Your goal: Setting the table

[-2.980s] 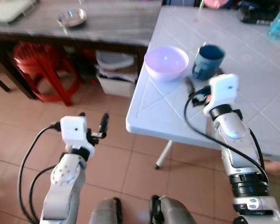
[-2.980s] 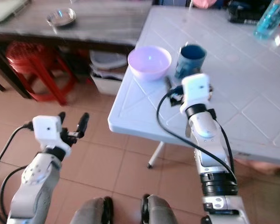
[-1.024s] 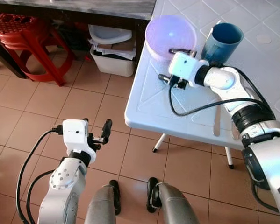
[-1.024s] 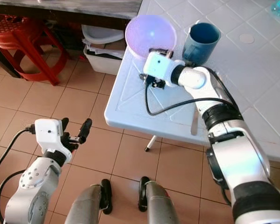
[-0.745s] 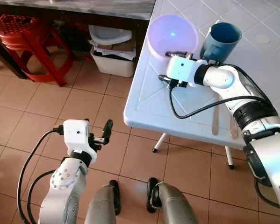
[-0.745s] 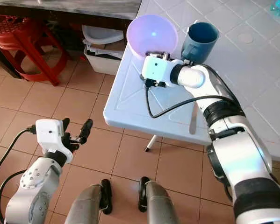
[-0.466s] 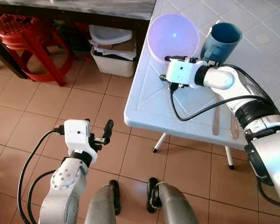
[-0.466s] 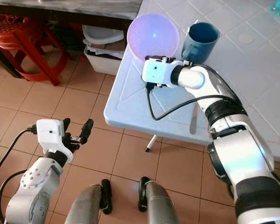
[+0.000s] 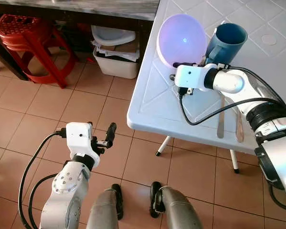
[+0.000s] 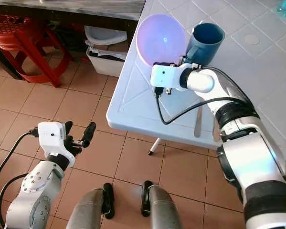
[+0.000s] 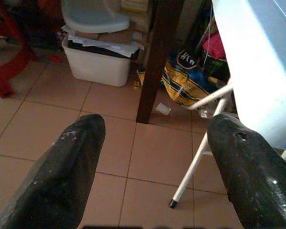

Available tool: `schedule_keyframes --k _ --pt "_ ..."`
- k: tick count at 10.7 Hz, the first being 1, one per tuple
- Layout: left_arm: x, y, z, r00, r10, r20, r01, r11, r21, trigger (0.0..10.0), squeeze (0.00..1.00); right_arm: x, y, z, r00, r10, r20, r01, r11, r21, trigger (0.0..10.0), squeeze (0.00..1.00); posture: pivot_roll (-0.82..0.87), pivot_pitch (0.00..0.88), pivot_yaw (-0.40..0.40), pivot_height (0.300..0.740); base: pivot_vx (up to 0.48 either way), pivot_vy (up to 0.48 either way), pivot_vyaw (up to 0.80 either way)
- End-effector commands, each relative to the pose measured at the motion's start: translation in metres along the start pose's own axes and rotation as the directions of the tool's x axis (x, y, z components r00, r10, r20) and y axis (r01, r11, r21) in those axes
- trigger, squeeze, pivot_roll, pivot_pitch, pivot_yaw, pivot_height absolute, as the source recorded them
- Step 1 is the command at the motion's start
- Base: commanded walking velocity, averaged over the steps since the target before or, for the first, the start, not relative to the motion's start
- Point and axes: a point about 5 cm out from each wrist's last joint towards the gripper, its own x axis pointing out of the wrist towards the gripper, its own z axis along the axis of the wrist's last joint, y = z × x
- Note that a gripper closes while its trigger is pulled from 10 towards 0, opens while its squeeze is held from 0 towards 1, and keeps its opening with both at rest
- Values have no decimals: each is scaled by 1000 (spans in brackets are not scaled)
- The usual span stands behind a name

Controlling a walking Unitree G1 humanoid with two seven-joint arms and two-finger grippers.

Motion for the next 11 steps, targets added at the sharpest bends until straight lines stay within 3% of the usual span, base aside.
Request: schedule_keyframes --k 1,3,5,8,9,10,11 --pt "-2 1 -6 999 2 -34 -2 1000 2 10000 0 -3 3 -6 999 29 -26 -29 999 -15 0 0 -5 283 7 740 0 0 0" --pt "-2 0 -4 1000 -18 -11 18 1000 3 10000 0 -1 6 -4 999 36 -16 -37 999 -18 0 0 -1 282 7 740 0 0 0" --pt "-3 -11 8 989 -123 81 126 992 -30 10000 0 -1 7 -5 999 37 -15 -37 999 -7 0 0 0 272 7 740 0 0 0" --pt "4 -16 18 979 -152 132 162 985 -67 10000 0 -2 10 -6 999 31 -11 -30 999 17 0 0 -6 251 4 740 0 0 0" --pt "5 -20 19 969 -206 132 221 969 -107 10000 0 -1 9 -8 1000 14 -11 -14 998 64 0 0 -6 251 4 740 0 0 0" --pt "8 -20 19 964 -232 132 246 964 -102 10000 0 0 7 -5 1000 -9 0 9 998 55 0 0 -10 242 1 740 0 0 0" --pt "13 -14 18 976 -190 108 200 975 -94 10000 0 3 2 7 995 -61 82 56 996 70 0 0 -15 228 -1 740 0 0 0"
